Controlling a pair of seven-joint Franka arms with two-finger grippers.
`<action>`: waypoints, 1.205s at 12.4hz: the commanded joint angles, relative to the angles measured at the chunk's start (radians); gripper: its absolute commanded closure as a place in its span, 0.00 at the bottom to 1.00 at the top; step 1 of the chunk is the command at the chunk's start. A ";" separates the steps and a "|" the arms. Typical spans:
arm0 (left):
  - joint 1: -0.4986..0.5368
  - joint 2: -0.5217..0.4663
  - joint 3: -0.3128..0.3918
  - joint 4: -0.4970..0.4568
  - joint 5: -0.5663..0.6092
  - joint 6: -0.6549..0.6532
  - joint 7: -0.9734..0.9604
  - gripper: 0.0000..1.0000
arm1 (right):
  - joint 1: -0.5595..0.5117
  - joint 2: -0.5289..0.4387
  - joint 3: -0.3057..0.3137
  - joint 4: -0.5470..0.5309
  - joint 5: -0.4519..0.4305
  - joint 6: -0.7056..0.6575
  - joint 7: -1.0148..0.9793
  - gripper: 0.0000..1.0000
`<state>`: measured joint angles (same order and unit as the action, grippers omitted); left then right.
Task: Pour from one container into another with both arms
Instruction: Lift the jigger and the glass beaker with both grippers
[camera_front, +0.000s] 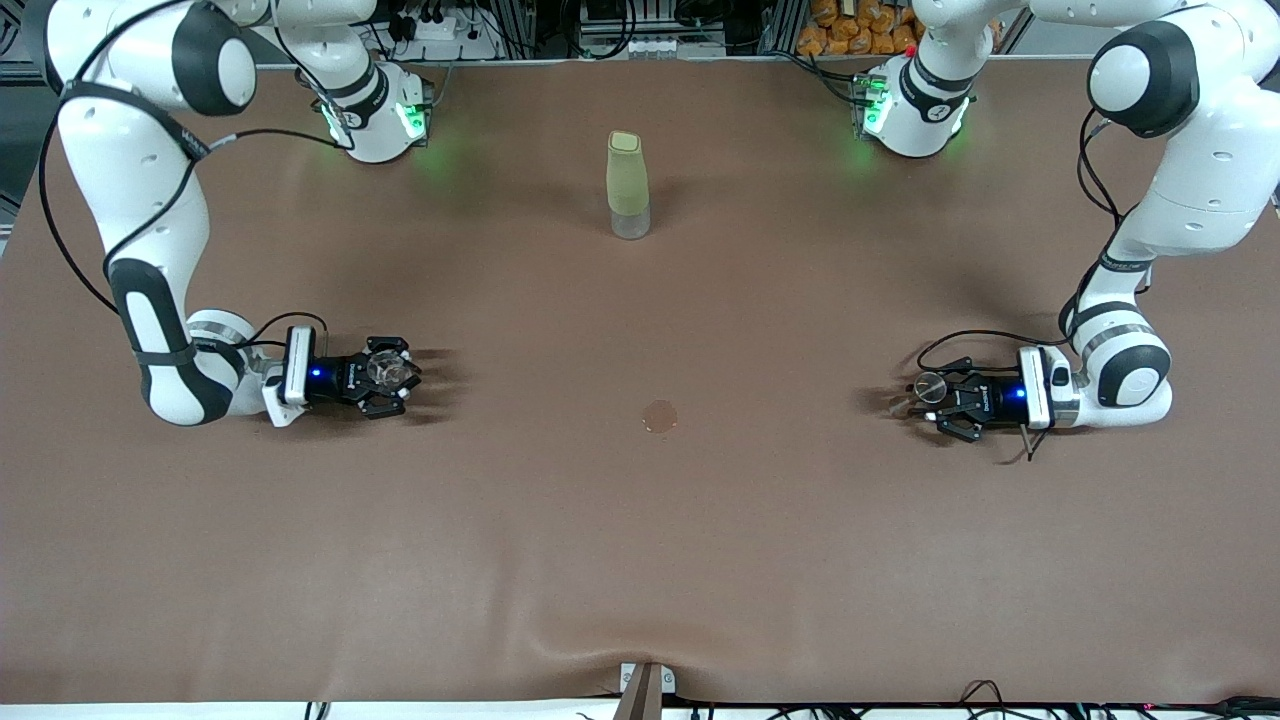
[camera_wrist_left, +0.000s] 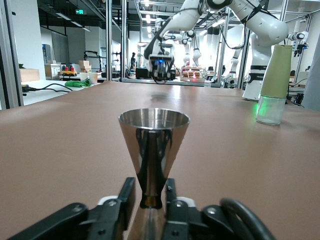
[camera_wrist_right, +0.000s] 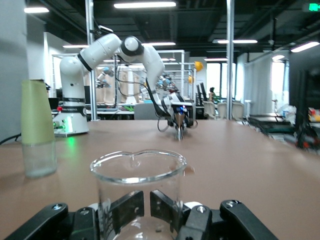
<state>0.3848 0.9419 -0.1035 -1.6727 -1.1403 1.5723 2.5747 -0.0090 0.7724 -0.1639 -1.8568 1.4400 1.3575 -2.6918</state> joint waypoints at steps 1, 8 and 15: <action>-0.006 0.014 0.004 0.016 -0.024 -0.012 0.021 0.75 | 0.049 -0.198 -0.019 -0.123 0.060 0.008 0.097 1.00; -0.003 -0.015 -0.037 0.021 -0.024 -0.020 -0.008 1.00 | 0.211 -0.519 -0.055 -0.381 0.187 0.149 0.267 1.00; -0.070 -0.123 -0.145 0.047 0.016 -0.005 -0.110 1.00 | 0.342 -0.621 -0.057 -0.443 0.273 0.282 0.325 1.00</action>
<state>0.3520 0.8628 -0.2297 -1.6191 -1.1400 1.5633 2.4892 0.2897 0.1952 -0.2042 -2.2572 1.6650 1.6157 -2.3831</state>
